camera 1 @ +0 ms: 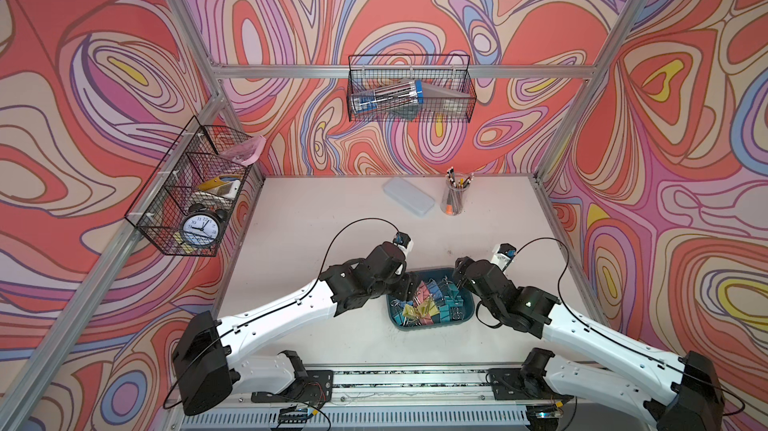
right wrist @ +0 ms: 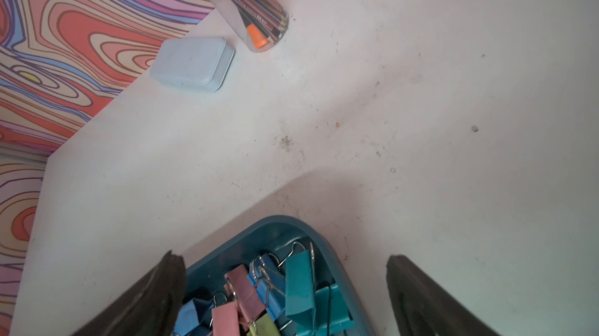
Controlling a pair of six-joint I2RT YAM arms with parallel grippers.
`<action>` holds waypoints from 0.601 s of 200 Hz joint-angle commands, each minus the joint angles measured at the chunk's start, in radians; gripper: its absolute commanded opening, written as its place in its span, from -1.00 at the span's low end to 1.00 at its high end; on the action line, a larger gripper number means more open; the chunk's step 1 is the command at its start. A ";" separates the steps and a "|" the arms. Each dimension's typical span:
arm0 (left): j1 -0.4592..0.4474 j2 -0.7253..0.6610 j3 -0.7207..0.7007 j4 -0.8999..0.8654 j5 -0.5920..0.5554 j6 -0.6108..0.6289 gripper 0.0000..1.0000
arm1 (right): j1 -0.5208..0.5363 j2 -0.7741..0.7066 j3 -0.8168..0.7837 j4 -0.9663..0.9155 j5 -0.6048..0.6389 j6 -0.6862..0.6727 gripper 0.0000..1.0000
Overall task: Put the binder clips in the storage box
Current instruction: Place the binder clip in the storage box, then reset both arms
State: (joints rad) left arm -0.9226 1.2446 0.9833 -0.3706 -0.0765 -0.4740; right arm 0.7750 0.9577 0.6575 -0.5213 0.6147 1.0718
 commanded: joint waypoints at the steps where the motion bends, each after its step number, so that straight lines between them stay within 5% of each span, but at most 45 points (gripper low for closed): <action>1: 0.113 -0.046 0.001 -0.040 -0.222 0.086 0.46 | -0.052 -0.016 0.044 -0.019 0.161 -0.151 0.96; 22: 0.290 -0.075 -0.081 0.064 -0.245 0.136 0.56 | -0.154 -0.031 0.031 0.102 0.194 -0.351 0.96; 71: 0.528 -0.062 -0.275 0.374 -0.478 0.234 0.79 | -0.432 0.139 0.015 0.380 0.212 -0.709 0.97; 120: 0.591 -0.013 -0.535 0.923 -0.594 0.488 0.86 | -0.562 0.494 0.004 0.785 0.125 -0.944 0.97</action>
State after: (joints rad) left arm -0.3378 1.1904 0.5541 0.1684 -0.5510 -0.1585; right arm 0.2413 1.3228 0.6731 -0.0135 0.7738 0.3172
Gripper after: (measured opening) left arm 0.927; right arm 0.983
